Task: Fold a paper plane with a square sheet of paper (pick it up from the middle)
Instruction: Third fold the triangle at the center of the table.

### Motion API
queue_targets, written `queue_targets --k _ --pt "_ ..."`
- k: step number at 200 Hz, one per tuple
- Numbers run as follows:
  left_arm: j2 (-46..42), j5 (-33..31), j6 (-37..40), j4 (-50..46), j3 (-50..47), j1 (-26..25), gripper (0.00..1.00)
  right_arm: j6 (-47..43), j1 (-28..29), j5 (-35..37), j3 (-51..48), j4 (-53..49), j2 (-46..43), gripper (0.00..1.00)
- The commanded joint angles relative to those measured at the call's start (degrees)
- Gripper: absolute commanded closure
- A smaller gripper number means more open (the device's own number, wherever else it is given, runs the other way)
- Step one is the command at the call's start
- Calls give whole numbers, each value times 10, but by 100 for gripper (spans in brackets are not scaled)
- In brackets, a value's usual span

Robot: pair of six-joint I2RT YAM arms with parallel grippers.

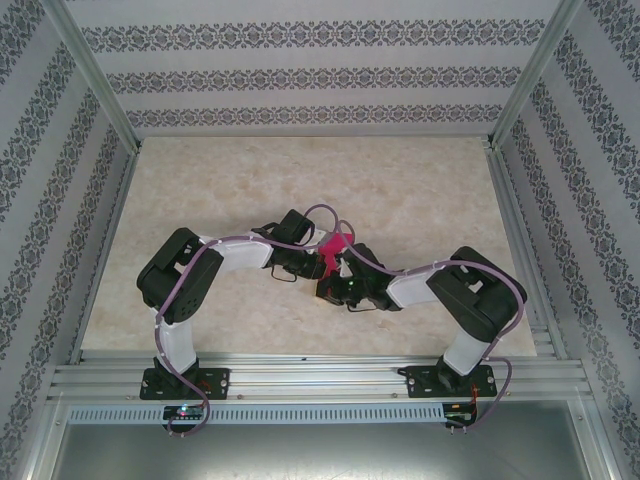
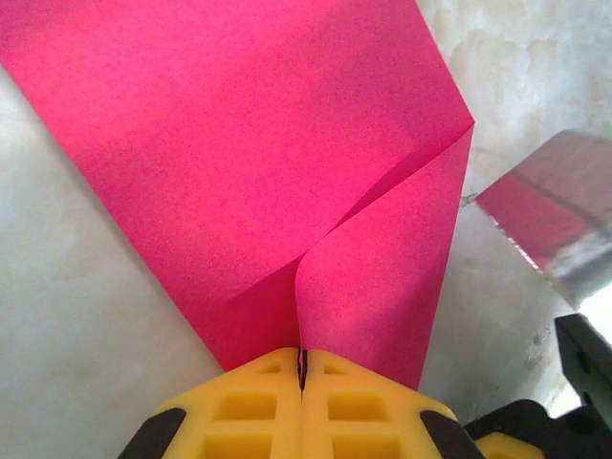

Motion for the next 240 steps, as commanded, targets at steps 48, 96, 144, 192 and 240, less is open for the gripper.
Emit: queue_targets --k 48,96,144,192,240 --pt "30 -37 8 -47 -16 6 99 4 -31 -3 -1 -14 -49 100" --pt "28 -36 9 -49 -17 6 100 -8 -72 -31 12 -5 -42 100" --pt "29 -37 9 -51 -14 6 100 -5 -72 -26 9 15 22 100" --pt "31 -38 11 -55 -11 6 99 10 -76 -32 -5 49 9 100" --pt "32 -37 12 -55 -11 6 100 -31 -74 3 31 -86 0 100"
